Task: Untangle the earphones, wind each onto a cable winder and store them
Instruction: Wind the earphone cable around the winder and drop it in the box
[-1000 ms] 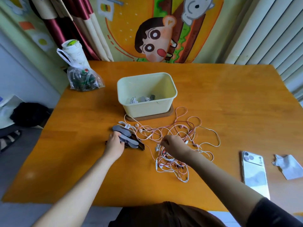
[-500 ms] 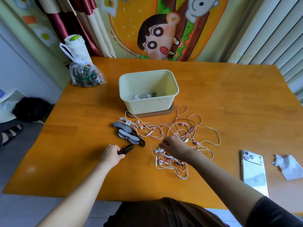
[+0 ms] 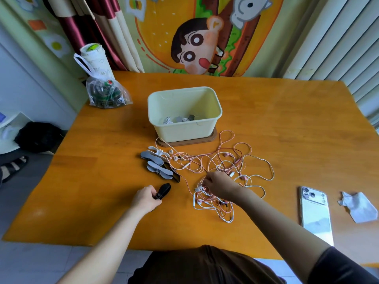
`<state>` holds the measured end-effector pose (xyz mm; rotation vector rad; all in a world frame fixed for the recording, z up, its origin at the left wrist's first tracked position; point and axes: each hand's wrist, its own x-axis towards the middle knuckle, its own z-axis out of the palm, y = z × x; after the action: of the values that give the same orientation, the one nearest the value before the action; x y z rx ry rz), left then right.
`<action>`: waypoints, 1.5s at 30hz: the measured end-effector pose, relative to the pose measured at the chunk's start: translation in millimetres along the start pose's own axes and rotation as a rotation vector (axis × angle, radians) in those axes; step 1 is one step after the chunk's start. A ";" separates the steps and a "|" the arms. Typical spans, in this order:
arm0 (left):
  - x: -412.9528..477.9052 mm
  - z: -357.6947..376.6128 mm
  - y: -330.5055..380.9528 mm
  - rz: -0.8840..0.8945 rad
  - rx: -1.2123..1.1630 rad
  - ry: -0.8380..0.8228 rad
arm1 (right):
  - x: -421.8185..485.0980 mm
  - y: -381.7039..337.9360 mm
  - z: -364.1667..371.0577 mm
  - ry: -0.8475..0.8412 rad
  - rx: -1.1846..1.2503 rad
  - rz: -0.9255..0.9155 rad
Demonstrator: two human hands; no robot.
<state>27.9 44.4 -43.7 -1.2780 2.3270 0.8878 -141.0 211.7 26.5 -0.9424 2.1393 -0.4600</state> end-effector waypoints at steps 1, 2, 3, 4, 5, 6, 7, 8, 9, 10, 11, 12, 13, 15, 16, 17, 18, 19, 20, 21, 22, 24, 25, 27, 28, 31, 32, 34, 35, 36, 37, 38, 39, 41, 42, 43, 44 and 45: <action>-0.1 -1.4 2.3 -0.002 -0.032 0.008 | 0.6 -1.0 -0.7 0.001 0.010 -0.003; 0.2 -3.1 5.5 0.000 -0.073 0.012 | 1.3 -2.4 -1.7 0.006 0.026 -0.006; 0.3 -5.4 10.0 0.011 -0.115 0.009 | 2.2 -4.6 -3.8 0.020 0.045 -0.014; -0.6 -7.8 15.8 0.029 -0.168 -0.001 | 2.8 -8.3 -6.6 0.043 0.066 -0.025; -2.1 -10.0 22.4 0.053 -0.235 -0.018 | 3.3 -13.7 -9.6 0.074 0.093 -0.044; -3.4 -11.5 30.4 0.083 -0.307 -0.036 | 3.7 -20.6 -12.6 0.113 0.131 -0.073; -4.9 -11.9 38.5 0.118 -0.369 -0.049 | 3.6 -28.7 -15.0 0.157 0.179 -0.116; -7.4 -12.4 47.8 0.154 -0.410 -0.054 | 3.5 -37.3 -16.8 0.204 0.230 -0.163; -10.1 -12.9 57.1 0.188 -0.435 -0.051 | 3.0 -45.6 -18.1 0.245 0.275 -0.204; -13.3 -13.1 65.9 0.216 -0.461 -0.048 | 3.0 -51.8 -18.2 0.271 0.307 -0.230; -15.9 -13.0 74.1 0.232 -0.509 -0.052 | 3.6 -55.5 -17.6 0.284 0.321 -0.241; -19.2 -13.1 81.3 0.240 -0.584 -0.067 | 4.9 -56.1 -16.2 0.288 0.319 -0.236; -22.3 -13.5 87.4 0.234 -0.682 -0.087 | 6.2 -53.7 -14.5 0.286 0.306 -0.217; -27.2 -14.5 96.2 0.178 -0.843 -0.124 | 7.8 -43.4 -11.4 0.287 0.262 -0.161; -28.6 -14.7 98.7 0.129 -0.883 -0.136 | 7.7 -37.9 -10.2 0.294 0.245 -0.140; -29.9 -15.2 100.7 0.080 -0.919 -0.150 | 7.1 -33.4 -9.3 0.304 0.233 -0.130; -31.1 -16.0 102.7 0.039 -0.962 -0.171 | 6.3 -30.2 -8.8 0.314 0.229 -0.124; -32.4 -16.9 104.6 0.018 -1.010 -0.198 | 5.0 -28.4 -8.6 0.327 0.236 -0.119; -33.4 -17.3 106.5 0.019 -1.046 -0.222 | 3.9 -26.7 -9.2 0.340 0.247 -0.114; -34.2 -17.7 108.2 0.029 -1.070 -0.239 | 3.4 -25.4 -9.7 0.355 0.257 -0.113; -36.0 -18.3 109.9 0.049 -1.086 -0.246 | 2.8 -24.2 -10.5 0.370 0.260 -0.112; -38.2 -18.7 111.4 0.084 -1.111 -0.250 | 1.6 -23.0 -12.9 0.395 0.238 -0.117; -38.6 -18.4 111.4 0.095 -1.113 -0.247 | 1.0 -23.0 -14.2 0.403 0.221 -0.126; -39.4 -17.8 111.2 0.111 -1.084 -0.234 | -0.6 -23.8 -16.7 0.419 0.204 -0.144; -40.0 -17.4 111.3 0.120 -1.059 -0.233 | -1.0 -24.4 -17.8 0.428 0.205 -0.152; -42.4 -15.1 113.6 0.159 -1.018 -0.267 | -1.9 -26.8 -21.4 0.475 0.222 -0.180; -43.1 -14.2 114.7 0.161 -1.021 -0.276 | -2.9 -27.4 -22.9 0.486 0.226 -0.186; -44.1 -14.0 117.4 0.140 -1.054 -0.278 | -5.6 -28.0 -25.7 0.498 0.229 -0.202; -44.5 -14.5 118.7 0.110 -1.095 -0.277 | -7.6 -28.1 -27.0 0.506 0.227 -0.214; -45.0 -15.4 120.2 0.061 -1.161 -0.284 | -9.2 -28.5 -28.0 0.516 0.226 -0.225; -45.6 -16.3 121.6 0.001 -1.235 -0.300 | -10.4 -29.2 -29.1 0.524 0.226 -0.237; -46.5 -17.1 123.0 -0.048 -1.292 -0.320 | -10.4 -30.4 -30.1 0.528 0.226 -0.245; -47.1 -17.1 124.0 -0.083 -1.311 -0.336 | -9.8 -31.9 -31.4 0.532 0.224 -0.249; -49.3 -15.2 126.2 -0.111 -1.289 -0.365 | -7.2 -36.0 -35.0 0.546 0.208 -0.254; -50.3 -14.2 127.3 -0.109 -1.280 -0.373 | -5.9 -38.2 -36.7 0.555 0.191 -0.264; -51.5 -14.3 128.8 -0.103 -1.279 -0.372 | -5.1 -39.2 -37.8 0.565 0.166 -0.277; -52.4 -15.4 130.6 -0.095 -1.285 -0.358 | -4.7 -39.1 -38.3 0.573 0.139 -0.286; -53.1 -17.6 132.3 -0.089 -1.300 -0.336 | -5.3 -37.5 -37.6 0.576 0.120 -0.285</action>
<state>-55.1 119.1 46.7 -1.3780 1.2779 2.5108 -148.7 191.7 75.4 -1.1515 2.4447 -1.1006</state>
